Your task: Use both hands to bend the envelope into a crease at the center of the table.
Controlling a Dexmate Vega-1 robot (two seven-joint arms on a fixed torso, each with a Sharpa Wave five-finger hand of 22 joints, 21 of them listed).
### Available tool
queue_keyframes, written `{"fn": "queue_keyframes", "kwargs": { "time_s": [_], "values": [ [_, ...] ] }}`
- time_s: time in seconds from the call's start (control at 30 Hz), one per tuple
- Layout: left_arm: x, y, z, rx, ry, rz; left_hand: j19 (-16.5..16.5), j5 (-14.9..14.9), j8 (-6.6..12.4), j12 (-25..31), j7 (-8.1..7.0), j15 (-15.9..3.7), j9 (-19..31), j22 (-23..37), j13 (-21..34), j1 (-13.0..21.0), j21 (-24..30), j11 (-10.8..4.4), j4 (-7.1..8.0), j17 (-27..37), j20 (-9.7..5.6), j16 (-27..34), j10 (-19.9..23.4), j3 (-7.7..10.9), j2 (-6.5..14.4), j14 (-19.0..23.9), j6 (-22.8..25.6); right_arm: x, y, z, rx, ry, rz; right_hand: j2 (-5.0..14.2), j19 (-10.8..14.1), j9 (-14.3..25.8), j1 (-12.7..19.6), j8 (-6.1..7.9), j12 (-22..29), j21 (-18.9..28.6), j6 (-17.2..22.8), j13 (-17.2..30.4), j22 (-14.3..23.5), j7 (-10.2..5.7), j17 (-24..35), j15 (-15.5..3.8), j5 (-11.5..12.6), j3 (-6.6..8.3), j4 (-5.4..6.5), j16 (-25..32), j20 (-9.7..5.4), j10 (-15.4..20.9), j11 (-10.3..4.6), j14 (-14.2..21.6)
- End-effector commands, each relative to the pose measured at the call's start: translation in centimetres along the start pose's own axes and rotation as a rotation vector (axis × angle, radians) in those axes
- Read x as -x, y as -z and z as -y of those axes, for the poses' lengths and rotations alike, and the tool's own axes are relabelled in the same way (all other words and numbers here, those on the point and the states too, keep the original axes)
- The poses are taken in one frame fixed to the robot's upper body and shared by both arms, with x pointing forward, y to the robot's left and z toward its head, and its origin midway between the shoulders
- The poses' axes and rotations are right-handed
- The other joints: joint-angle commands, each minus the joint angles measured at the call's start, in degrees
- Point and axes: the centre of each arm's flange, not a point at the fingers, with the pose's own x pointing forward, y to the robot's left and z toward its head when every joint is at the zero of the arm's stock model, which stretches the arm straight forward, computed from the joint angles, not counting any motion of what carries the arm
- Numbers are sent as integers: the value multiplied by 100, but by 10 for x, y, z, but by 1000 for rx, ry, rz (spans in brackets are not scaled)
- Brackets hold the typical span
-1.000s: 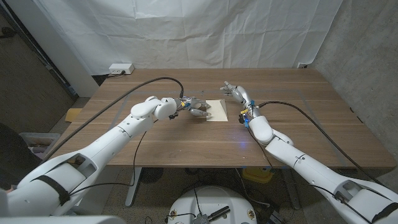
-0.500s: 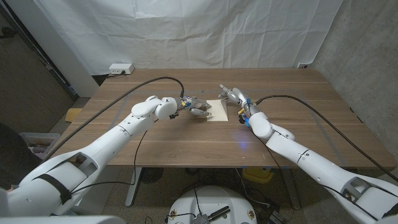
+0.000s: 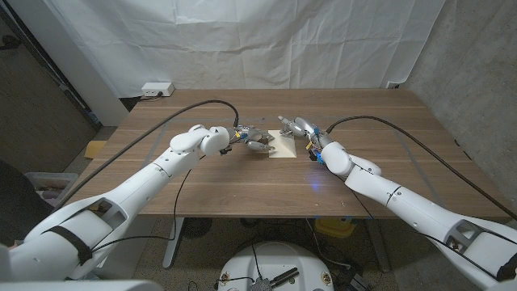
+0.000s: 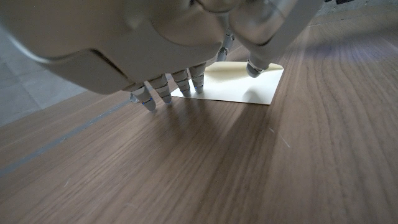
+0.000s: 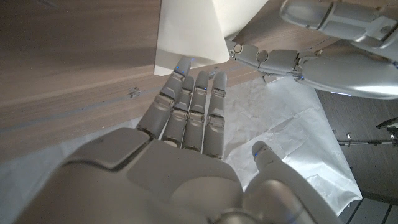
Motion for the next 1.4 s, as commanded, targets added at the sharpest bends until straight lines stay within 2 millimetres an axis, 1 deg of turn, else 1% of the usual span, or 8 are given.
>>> {"fn": "queue_keyframes", "kwargs": {
  "time_s": [0.03,0.37,0.6,0.87,1.0,1.1,1.27,1.4],
  "values": [
    [3,-1,1,1,-3,2,-43,40,-15,-9,0,-236,18,15,30,6,-9,-6,-43,-4,-35,-2,24,9,-12,3,-44,-6,-3,-6,119,-88,-48,10,12,12,-63,-31,-22,-16,-15,14,16,26,22,14,49,-16,32,-34,-41,-35,-6,-47],
    [9,-1,3,1,-5,-4,-37,39,-15,-13,-1,-233,18,15,31,7,-16,-6,-47,-4,-42,-4,23,3,-8,4,-44,-8,4,-7,116,-106,-96,-16,74,11,-100,-66,-43,-6,-39,15,12,62,16,47,67,-49,55,-25,-36,-43,-8,-2],
    [8,0,3,-1,-7,-4,-38,39,-16,-16,-8,-236,18,16,31,9,-25,-16,-52,-4,-43,-9,23,-3,-4,0,-45,-5,8,-7,108,-108,-114,-25,113,11,-117,-69,-30,0,-14,15,10,41,13,44,79,-65,67,-10,-12,15,19,52],
    [5,1,3,0,-3,1,-34,38,-17,-20,-6,-236,18,16,31,11,-33,2,-56,-5,-45,-10,20,-9,1,0,-49,9,0,7,131,-24,-97,-21,157,12,-125,-74,-32,6,9,15,10,25,8,52,93,-71,75,1,-4,42,-10,106],
    [4,1,2,1,-6,2,-33,38,-15,-22,-6,-237,19,17,31,12,-38,-3,-59,-4,-52,-11,17,-12,3,-1,-43,16,-6,11,150,0,-95,-10,309,13,-122,-49,-2,44,122,14,10,15,-2,42,112,-70,78,34,4,170,-72,252],
    [3,2,2,3,-5,1,-40,37,-17,-23,1,-236,19,17,31,12,-44,-2,-60,-4,-49,-13,16,-15,4,-3,-49,21,-9,10,173,2,-101,-16,619,14,-125,-3,47,109,344,11,11,23,-14,43,132,-80,82,102,22,417,-64,591],
    [0,3,3,8,-4,4,-45,36,-17,-25,1,-233,19,17,31,12,-52,-8,-62,-4,-44,-14,15,-20,6,-4,-50,24,-12,8,187,-12,-123,-59,1026,13,-139,65,114,166,687,7,11,-11,-27,-12,152,-111,84,161,3,806,-140,1043],
    [-1,3,2,5,-4,6,-50,36,-18,-24,6,-236,19,18,32,11,-58,3,-63,-4,-44,-15,18,-23,7,-8,-52,25,-8,5,165,-28,-131,-70,1112,12,-145,80,120,169,775,6,10,-28,-29,-10,156,-121,86,167,-8,889,-115,1148]
  ]
}}
